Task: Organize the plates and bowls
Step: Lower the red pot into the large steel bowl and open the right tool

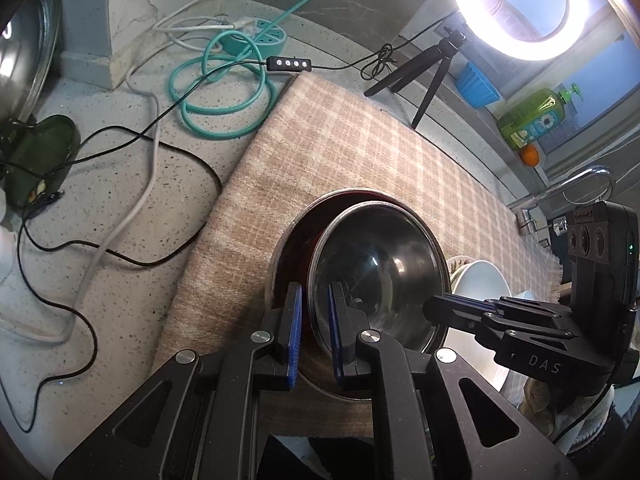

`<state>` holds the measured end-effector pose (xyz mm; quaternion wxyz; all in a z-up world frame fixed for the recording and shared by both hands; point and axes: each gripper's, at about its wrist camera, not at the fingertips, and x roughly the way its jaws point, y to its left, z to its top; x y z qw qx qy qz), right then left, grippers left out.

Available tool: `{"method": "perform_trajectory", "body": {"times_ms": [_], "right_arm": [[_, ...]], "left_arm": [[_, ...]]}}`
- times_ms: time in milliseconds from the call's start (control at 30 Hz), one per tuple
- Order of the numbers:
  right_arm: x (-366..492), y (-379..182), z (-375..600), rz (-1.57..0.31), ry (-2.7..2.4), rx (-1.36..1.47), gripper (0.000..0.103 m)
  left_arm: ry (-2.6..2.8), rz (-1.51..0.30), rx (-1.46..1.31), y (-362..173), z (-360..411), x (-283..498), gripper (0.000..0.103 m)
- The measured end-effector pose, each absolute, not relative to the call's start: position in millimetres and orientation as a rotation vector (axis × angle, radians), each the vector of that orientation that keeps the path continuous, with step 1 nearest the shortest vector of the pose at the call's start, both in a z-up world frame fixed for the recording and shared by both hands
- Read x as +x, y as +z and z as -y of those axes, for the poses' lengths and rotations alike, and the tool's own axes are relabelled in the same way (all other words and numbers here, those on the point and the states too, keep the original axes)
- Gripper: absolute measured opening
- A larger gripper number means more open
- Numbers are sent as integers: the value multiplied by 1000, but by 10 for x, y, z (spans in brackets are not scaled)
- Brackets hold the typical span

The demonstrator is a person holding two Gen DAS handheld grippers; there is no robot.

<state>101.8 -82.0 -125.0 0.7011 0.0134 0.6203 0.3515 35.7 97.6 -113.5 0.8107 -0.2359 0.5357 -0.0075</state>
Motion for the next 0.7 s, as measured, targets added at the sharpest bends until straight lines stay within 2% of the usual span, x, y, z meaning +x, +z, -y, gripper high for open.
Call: {"method": "perform_trajectory", "body": {"times_ms": [300, 367, 567, 700], "right_arm": [[1052, -1261, 793, -1367, 778, 3, 16], [1059, -1244, 803, -1361, 778, 10, 21], [1043, -1138, 842, -1326, 795, 24, 37], [1028, -1068, 873, -1307, 800, 22, 38]], "left_arm": [[-14, -1157, -479, -1150, -958, 377, 11], [-13, -1153, -472, -1135, -952, 383, 15], [-8, -1130, -442, -1054, -938, 383, 15], [-8, -1126, -437, -1030, -926, 392, 15]]}}
